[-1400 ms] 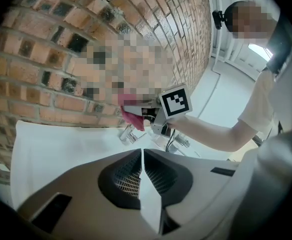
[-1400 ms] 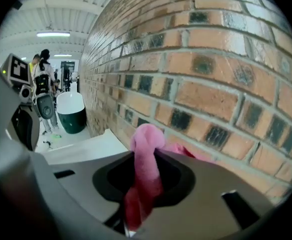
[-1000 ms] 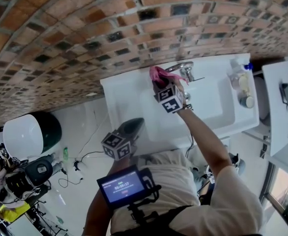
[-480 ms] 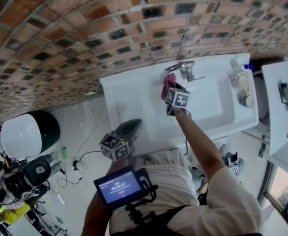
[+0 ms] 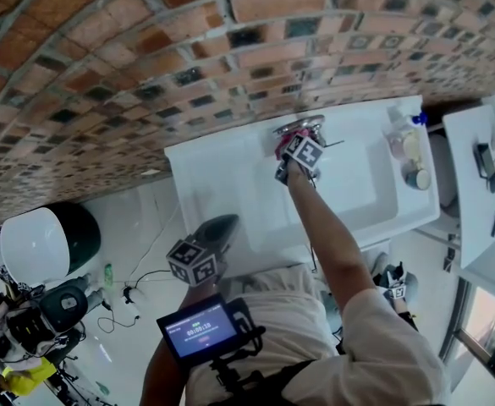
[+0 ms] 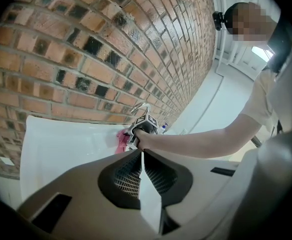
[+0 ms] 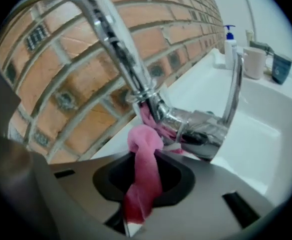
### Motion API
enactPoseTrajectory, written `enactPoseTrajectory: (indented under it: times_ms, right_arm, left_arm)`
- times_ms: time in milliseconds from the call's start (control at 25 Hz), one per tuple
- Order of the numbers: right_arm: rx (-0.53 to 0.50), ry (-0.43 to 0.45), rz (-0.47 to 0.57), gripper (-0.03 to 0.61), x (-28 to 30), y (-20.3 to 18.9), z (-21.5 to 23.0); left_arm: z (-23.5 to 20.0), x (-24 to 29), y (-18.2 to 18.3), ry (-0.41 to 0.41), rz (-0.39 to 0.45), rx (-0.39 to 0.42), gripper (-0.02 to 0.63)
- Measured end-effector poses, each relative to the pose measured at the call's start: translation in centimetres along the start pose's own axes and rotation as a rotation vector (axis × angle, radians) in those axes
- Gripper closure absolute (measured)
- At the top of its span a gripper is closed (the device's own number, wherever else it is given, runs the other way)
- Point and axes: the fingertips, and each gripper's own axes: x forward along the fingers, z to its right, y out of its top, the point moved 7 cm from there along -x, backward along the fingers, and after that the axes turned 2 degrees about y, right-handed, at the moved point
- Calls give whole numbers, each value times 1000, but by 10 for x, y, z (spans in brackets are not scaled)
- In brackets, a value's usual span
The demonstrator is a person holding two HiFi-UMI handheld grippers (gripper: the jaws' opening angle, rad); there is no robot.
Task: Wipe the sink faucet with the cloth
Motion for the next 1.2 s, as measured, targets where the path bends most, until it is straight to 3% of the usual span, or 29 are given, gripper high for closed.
enactPoseTrajectory:
  times_ms: [80,240,400,480,840,1200]
  right_arm:
    - [80,2,34,488,-2,4,2]
    - [137,21,129,488,-22,9,1]
    - [307,129,204,489,-48,17,1]
    - [338,179,221,489,-59,23,1]
    - [56,281,285,491,-89,47,-9]
    - [-17,339,318,491,-104,53,-12]
  left_arm:
    - [-1,0,0,4,3,-2,617]
    - [-1,-1,2,7,11,-10,617]
    - [-2,-5,4,18,18,-18,617]
    - [-2,-5,4,12,21,-12,617]
    - [3,-7,1,-1,20,-3,617]
    - [7,-10,-2,5,25,-3,617]
